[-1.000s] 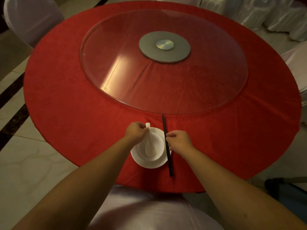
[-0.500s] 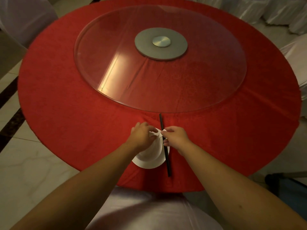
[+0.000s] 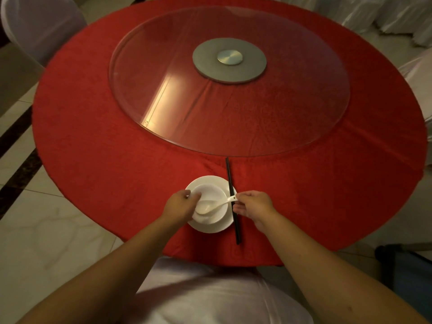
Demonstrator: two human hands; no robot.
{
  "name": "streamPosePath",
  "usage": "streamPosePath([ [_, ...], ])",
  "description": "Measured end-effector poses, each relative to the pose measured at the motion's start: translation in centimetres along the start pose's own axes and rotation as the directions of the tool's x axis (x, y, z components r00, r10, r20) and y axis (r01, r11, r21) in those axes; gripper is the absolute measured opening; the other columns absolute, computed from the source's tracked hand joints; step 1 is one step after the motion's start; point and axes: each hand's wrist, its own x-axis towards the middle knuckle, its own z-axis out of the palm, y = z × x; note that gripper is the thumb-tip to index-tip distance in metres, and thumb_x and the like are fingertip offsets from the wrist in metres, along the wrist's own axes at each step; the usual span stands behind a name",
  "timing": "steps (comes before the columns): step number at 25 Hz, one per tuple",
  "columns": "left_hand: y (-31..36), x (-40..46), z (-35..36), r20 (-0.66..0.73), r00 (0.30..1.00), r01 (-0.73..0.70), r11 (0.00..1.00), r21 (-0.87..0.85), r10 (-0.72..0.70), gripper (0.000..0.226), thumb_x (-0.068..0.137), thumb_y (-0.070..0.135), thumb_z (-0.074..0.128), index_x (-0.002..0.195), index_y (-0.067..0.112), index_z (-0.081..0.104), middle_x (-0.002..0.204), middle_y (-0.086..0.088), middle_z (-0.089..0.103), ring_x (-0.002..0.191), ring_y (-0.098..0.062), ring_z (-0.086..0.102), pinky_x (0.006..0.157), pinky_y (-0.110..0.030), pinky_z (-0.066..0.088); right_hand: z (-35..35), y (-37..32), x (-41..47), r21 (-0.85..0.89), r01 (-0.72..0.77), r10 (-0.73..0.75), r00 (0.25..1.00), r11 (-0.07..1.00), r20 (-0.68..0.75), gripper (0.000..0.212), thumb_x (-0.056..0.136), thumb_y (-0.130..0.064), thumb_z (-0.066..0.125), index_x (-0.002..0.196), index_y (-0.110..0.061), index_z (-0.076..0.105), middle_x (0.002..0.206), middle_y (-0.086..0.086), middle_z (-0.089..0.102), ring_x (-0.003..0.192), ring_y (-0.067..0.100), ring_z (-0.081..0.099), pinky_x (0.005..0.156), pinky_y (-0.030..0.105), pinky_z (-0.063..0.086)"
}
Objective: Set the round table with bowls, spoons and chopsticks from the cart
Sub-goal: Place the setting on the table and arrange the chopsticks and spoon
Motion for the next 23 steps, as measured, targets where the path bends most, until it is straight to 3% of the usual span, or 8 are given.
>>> streamPosePath([
  [3, 0.1, -0.5, 0.0, -0.006, 0.990, 0.137, 0.953, -0.269, -0.144, 0.028, 0.095, 0.032, 0.059, 0.107, 0.010, 0.070, 0.118, -0.020, 0.067, 0.107, -0.039, 0.066, 0.087, -0.058, 0.058, -0.2, 0.8, -0.5, 0.021, -0.010, 0.010, 1.000, 1.000, 0.006, 0.016, 0.096, -0.008, 0.064, 0.107, 0.004, 0.064, 0.089, 0.017, 0.068, 0.067, 0.022, 0.069, 0.057, 0.024, 0.062],
  [5, 0.2, -0.8, -0.1, 0.006, 0.991, 0.133, 0.959, -0.251, -0.136, 0.016, 0.092, 0.015, 0.061, 0.106, 0.013, 0.069, 0.123, -0.018, 0.064, 0.108, -0.032, 0.063, 0.087, -0.051, 0.059, -0.4, 1.1, -0.8, 0.015, -0.015, 0.015, 1.000, 1.000, 0.008, 0.017, 0.096, -0.010, 0.065, 0.108, 0.002, 0.065, 0.093, 0.017, 0.069, 0.069, 0.023, 0.071, 0.057, 0.025, 0.063],
  [9, -0.1, -0.9, 0.2, 0.054, 0.971, 0.235, 0.895, -0.379, -0.232, 0.047, 0.086, -0.011, 0.041, 0.120, 0.010, 0.066, 0.120, -0.021, 0.061, 0.100, -0.044, 0.064, 0.064, -0.049, 0.062, -0.6, 1.3, -0.9, 0.019, -0.020, 0.020, 1.000, 1.000, -0.017, 0.014, 0.098, -0.019, 0.063, 0.098, -0.005, 0.065, 0.092, 0.018, 0.072, 0.069, 0.026, 0.073, 0.054, 0.028, 0.062],
  [12, -0.3, -0.7, 0.2, 0.060, 0.973, 0.231, 0.894, -0.383, -0.225, 0.048, 0.084, -0.014, 0.040, 0.113, 0.011, 0.068, 0.112, -0.021, 0.064, 0.093, -0.043, 0.068, 0.052, -0.040, 0.060, -1.3, 2.2, -1.1, -0.129, 0.012, -0.028, 0.992, 0.992, -0.124, 0.015, 0.100, -0.020, 0.057, 0.098, -0.007, 0.065, 0.086, 0.014, 0.071, 0.068, 0.023, 0.070, 0.060, 0.033, 0.063],
  [14, -0.2, -0.6, 0.2, 0.045, 0.977, 0.211, 0.900, -0.382, -0.209, 0.048, 0.082, -0.015, 0.042, 0.113, 0.010, 0.069, 0.099, -0.018, 0.066, 0.079, -0.039, 0.068, 0.054, -0.043, 0.062, -1.9, 3.3, -1.4, -0.281, 0.017, -0.055, 0.991, 0.959, -0.126, 0.017, 0.095, -0.019, 0.063, 0.100, -0.004, 0.070, 0.079, 0.011, 0.071, 0.061, 0.019, 0.066, 0.063, 0.037, 0.062],
  [16, -0.1, -0.5, 0.2, 0.046, 0.977, 0.210, 0.896, -0.392, -0.209, 0.050, 0.081, -0.016, 0.043, 0.115, 0.008, 0.070, 0.096, -0.017, 0.067, 0.078, -0.038, 0.069, 0.057, -0.047, 0.064, -1.9, 4.1, -2.0, -0.327, -0.004, -0.020, 0.997, 0.945, -0.071, 0.020, 0.088, -0.021, 0.075, 0.098, -0.004, 0.072, 0.072, 0.011, 0.069, 0.053, 0.015, 0.062, 0.053, 0.031, 0.059],
  [19, 0.1, -0.4, 0.3, 0.049, 0.976, 0.214, 0.891, -0.401, -0.212, 0.049, 0.081, -0.017, 0.044, 0.112, 0.009, 0.070, 0.106, -0.021, 0.068, 0.087, -0.043, 0.070, 0.061, -0.050, 0.064, -1.2, 4.7, -2.6, -0.308, -0.062, 0.053, 0.998, 0.949, -0.040, 0.023, 0.083, -0.014, 0.081, 0.099, 0.000, 0.071, 0.066, 0.011, 0.064, 0.047, 0.012, 0.056, 0.041, 0.021, 0.050],
  [23, 0.2, -0.2, 0.4, 0.048, 0.975, 0.219, 0.887, -0.407, -0.219, 0.049, 0.080, -0.016, 0.046, 0.115, 0.008, 0.070, 0.107, -0.023, 0.069, 0.087, -0.043, 0.071, 0.068, -0.055, 0.063, -0.7, 5.1, -2.8, -0.231, -0.156, 0.155, 0.988, 0.960, -0.024, 0.024, 0.084, -0.003, 0.079, 0.104, 0.005, 0.069, 0.071, 0.013, 0.064, 0.051, 0.013, 0.058, 0.043, 0.022, 0.052],
])
